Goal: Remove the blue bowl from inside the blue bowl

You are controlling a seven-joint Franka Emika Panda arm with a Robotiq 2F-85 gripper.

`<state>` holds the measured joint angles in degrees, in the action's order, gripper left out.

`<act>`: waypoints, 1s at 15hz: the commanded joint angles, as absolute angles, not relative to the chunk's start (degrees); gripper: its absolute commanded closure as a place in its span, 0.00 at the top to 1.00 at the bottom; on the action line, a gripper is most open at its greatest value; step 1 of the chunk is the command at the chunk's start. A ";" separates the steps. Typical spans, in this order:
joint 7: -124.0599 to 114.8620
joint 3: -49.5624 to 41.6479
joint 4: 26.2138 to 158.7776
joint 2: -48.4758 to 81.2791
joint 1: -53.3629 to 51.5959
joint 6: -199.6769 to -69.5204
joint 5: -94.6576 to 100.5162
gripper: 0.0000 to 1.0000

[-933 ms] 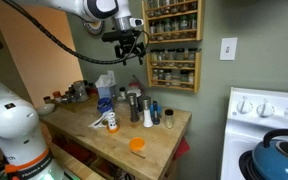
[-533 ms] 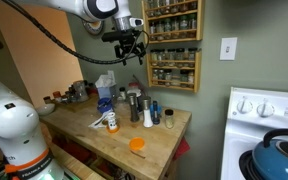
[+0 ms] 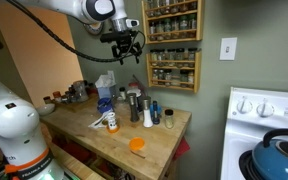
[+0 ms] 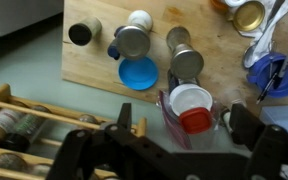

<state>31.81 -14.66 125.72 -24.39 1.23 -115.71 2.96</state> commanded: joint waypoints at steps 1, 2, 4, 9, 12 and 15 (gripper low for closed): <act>32.13 -9.58 129.78 -24.95 -2.26 -120.31 1.45 1.00; 31.64 -7.59 130.44 -24.54 -3.19 -120.66 2.25 1.00; 31.98 -4.87 131.02 -23.76 -5.37 -120.16 2.08 1.00; 32.92 -2.40 131.00 -22.56 -7.79 -118.91 1.87 1.00; 34.05 -2.40 131.02 -22.41 -8.07 -118.89 1.75 1.00; 32.21 -1.37 132.73 -22.19 -8.37 -120.65 1.42 1.00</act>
<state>34.15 -2.63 131.06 -22.37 -8.32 -119.07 1.53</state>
